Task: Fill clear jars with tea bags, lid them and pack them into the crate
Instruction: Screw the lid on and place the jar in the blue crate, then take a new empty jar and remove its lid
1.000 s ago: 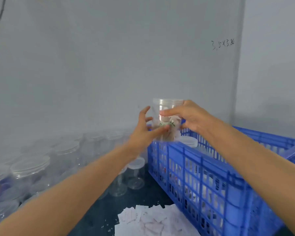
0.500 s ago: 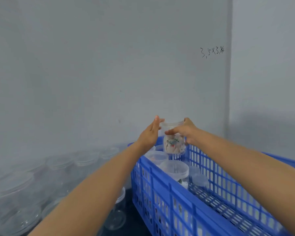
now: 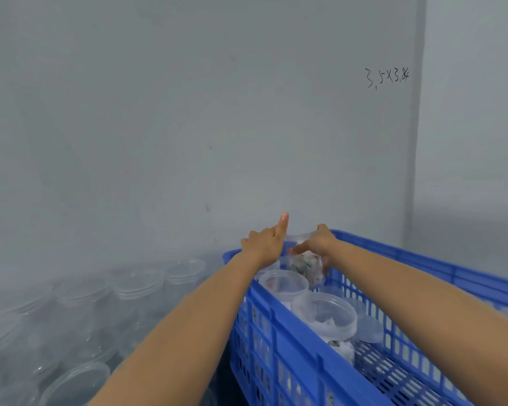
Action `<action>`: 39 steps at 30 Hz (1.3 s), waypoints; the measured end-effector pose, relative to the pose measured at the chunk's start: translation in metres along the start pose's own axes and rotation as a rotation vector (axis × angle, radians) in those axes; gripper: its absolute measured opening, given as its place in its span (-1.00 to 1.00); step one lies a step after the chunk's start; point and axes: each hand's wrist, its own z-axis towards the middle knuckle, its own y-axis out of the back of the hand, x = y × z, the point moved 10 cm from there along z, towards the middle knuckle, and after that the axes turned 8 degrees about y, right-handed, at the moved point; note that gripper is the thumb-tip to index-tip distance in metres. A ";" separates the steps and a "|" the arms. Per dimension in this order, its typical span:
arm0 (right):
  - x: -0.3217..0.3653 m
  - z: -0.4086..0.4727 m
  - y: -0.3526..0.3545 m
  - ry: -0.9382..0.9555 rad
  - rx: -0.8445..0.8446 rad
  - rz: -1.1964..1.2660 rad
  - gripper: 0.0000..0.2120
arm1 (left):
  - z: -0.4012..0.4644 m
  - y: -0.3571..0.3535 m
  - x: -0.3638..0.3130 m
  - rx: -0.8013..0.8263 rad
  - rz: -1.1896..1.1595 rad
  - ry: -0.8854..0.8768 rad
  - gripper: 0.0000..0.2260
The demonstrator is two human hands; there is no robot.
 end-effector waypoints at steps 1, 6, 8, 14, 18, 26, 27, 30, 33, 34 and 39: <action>-0.007 0.003 -0.007 0.004 0.025 -0.018 -0.05 | 0.003 -0.004 0.004 0.027 0.033 0.010 -0.32; -0.043 0.000 -0.037 -0.059 0.136 -0.085 -0.41 | 0.012 -0.022 0.022 0.219 0.059 0.053 -0.33; -0.044 0.000 -0.041 -0.047 0.209 -0.110 -0.50 | 0.013 -0.027 0.024 0.243 0.078 0.054 -0.42; -0.053 -0.005 -0.043 -0.157 0.382 0.060 -0.39 | 0.012 -0.028 0.029 0.235 0.089 0.076 -0.33; -0.044 -0.007 -0.023 -0.201 0.219 -0.101 -0.48 | 0.002 -0.024 0.032 0.203 0.041 0.088 -0.44; 0.046 -0.024 -0.004 0.007 -0.049 0.028 -0.64 | -0.047 0.068 0.046 -0.055 -0.245 0.023 -0.20; 0.050 -0.032 -0.010 -0.005 -0.020 0.018 -0.55 | -0.057 0.080 0.053 -0.078 -0.266 0.023 -0.21; 0.045 -0.056 -0.017 -0.087 0.041 -0.103 -0.45 | -0.085 0.101 0.079 -0.112 -0.282 0.029 -0.25; 0.034 -0.069 -0.016 -0.065 0.047 -0.170 -0.51 | -0.109 0.112 0.101 -0.128 -0.350 -0.012 -0.21; 0.035 -0.072 -0.015 -0.040 0.026 -0.175 -0.56 | -0.118 0.115 0.108 -0.124 -0.387 -0.022 -0.19; 0.063 -0.099 -0.038 0.087 0.011 -0.145 -0.63 | -0.155 0.111 0.156 -0.098 -0.537 0.044 -0.22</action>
